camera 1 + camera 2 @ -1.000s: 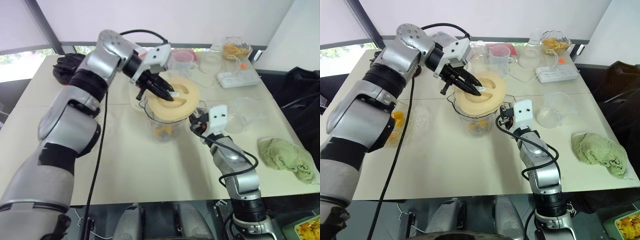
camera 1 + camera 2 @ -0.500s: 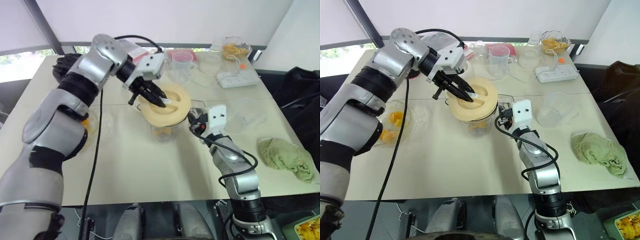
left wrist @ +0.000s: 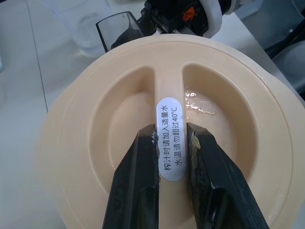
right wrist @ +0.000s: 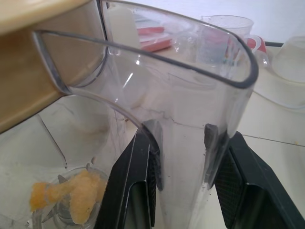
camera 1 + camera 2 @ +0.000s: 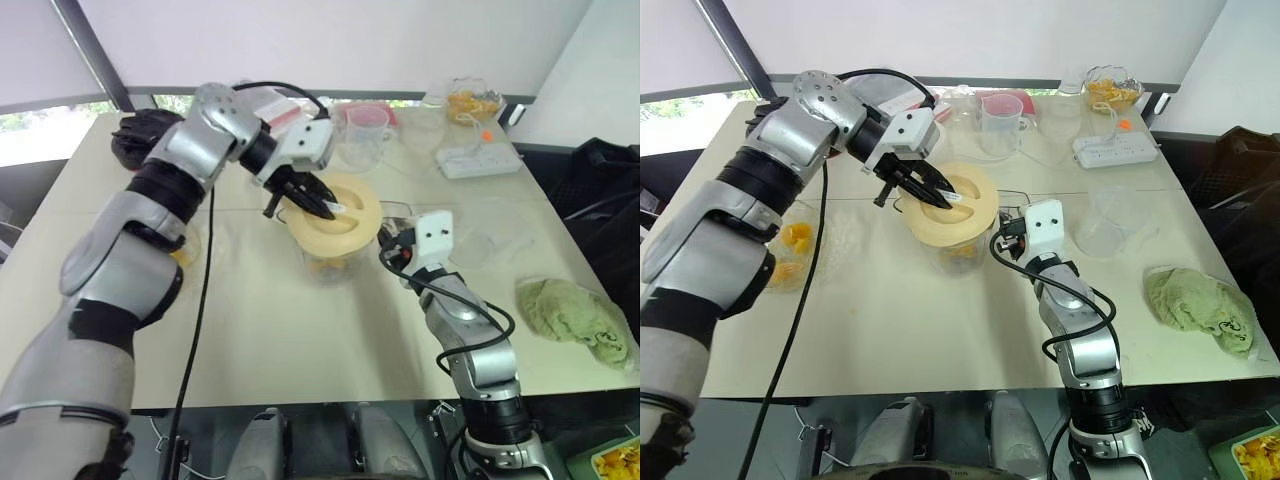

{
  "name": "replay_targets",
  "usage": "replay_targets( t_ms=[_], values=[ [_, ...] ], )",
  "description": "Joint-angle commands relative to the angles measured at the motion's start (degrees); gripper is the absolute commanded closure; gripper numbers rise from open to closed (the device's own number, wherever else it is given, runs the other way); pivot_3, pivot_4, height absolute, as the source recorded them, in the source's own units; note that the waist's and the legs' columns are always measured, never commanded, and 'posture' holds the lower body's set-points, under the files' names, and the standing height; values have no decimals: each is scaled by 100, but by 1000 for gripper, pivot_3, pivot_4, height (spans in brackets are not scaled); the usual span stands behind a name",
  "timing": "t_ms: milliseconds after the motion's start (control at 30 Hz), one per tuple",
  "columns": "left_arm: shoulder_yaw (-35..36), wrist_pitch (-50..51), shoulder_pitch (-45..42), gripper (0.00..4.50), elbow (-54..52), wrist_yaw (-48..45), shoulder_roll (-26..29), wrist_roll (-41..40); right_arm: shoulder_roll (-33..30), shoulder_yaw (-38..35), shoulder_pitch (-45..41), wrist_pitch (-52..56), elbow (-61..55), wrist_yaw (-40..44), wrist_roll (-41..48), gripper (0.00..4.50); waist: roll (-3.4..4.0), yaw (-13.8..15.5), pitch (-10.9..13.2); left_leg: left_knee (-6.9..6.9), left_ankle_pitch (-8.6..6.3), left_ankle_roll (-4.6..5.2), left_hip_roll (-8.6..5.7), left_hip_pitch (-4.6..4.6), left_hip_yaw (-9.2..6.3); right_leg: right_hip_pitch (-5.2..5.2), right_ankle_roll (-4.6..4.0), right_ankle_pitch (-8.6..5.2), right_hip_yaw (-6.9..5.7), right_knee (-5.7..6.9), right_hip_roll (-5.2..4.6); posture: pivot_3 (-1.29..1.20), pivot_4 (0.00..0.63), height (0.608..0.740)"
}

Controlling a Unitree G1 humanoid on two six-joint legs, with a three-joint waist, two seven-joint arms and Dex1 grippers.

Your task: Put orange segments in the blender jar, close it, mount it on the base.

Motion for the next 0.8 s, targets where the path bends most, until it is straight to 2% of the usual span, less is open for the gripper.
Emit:
replay_targets(
  t_ms=[33,100,233,533,800],
  values=[
    [-74,-55,343,4242,293,72,-208,832,72,-19,-36,-41,-474,-59,-19,3310,0,30,0,-1,-1,1,0,18,0,19,0,0,0,-3,0,0,150,740],
    [34,-88,426,4242,302,81,-233,1058,89,16,-10,-35,-493,-67,-28,3310,0,61,0,-7,-24,43,0,60,0,60,0,-1,0,-7,4,0,150,740],
    [214,13,641,4242,146,95,-179,1349,144,83,0,-42,-474,-80,-51,3310,1,77,-32,-5,-24,43,0,75,-1,76,0,-1,0,-6,4,0,150,740],
    [616,1113,1100,4242,-643,124,-42,1502,145,108,-56,-93,-361,9,-78,3310,6,71,-59,-6,-24,44,2,87,-1,84,0,-1,1,-5,4,0,150,740],
    [805,2202,1241,4242,-901,990,-137,1787,117,134,-97,-109,-305,80,-73,3310,7,83,-68,-7,-24,44,2,87,-3,86,0,-1,3,-6,3,0,150,740]
  ],
)
